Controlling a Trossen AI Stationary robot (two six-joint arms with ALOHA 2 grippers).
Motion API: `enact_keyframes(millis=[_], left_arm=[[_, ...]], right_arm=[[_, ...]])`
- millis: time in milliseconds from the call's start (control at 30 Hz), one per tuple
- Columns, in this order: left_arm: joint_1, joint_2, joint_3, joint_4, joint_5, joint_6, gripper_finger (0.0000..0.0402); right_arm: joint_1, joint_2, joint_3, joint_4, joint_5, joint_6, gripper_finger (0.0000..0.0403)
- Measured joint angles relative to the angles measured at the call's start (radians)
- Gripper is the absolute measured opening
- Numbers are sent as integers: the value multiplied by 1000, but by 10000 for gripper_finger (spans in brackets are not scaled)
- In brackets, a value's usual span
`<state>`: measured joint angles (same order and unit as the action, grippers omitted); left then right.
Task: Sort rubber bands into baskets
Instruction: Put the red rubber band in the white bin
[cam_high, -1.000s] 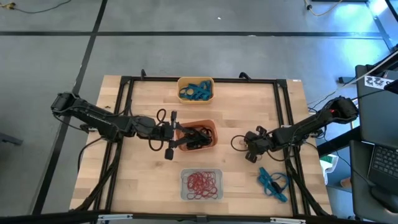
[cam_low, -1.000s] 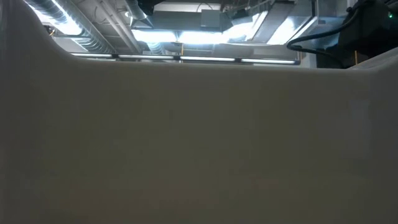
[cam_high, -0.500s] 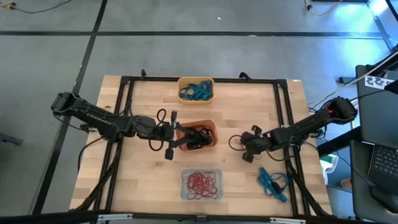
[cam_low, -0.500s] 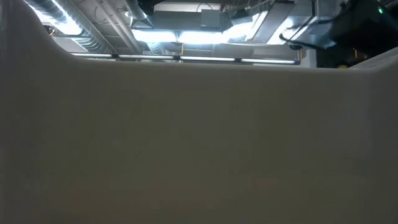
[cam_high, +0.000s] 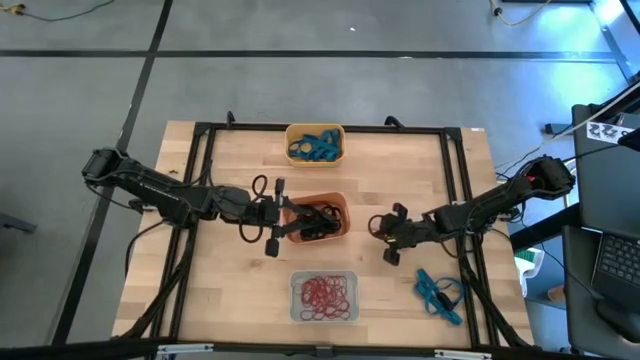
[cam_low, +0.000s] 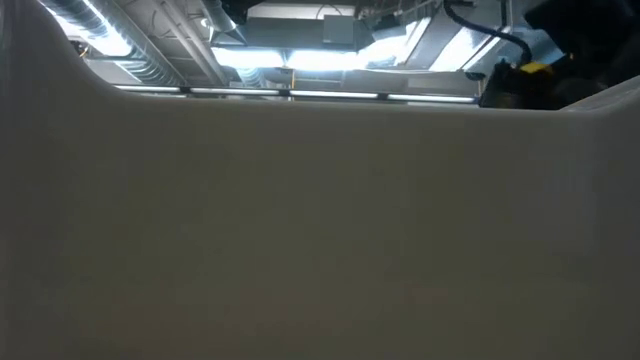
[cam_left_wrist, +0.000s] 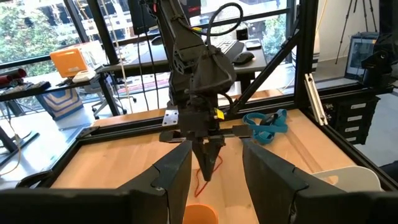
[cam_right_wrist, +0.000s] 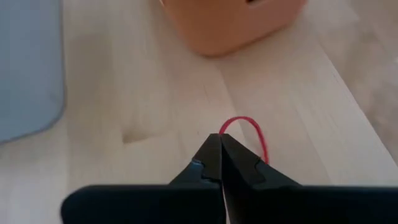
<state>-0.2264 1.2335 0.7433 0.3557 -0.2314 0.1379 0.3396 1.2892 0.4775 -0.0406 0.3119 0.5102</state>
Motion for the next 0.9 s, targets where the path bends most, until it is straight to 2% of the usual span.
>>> enact_keyframes(millis=[500,900], left_arm=[[0,0,0,0,0,0,141],[0,0,0,0,0,0,141]], right_arm=[[1,-2,178,3,-44,-144,1],[1,-2,285,50,-148,-231,1]])
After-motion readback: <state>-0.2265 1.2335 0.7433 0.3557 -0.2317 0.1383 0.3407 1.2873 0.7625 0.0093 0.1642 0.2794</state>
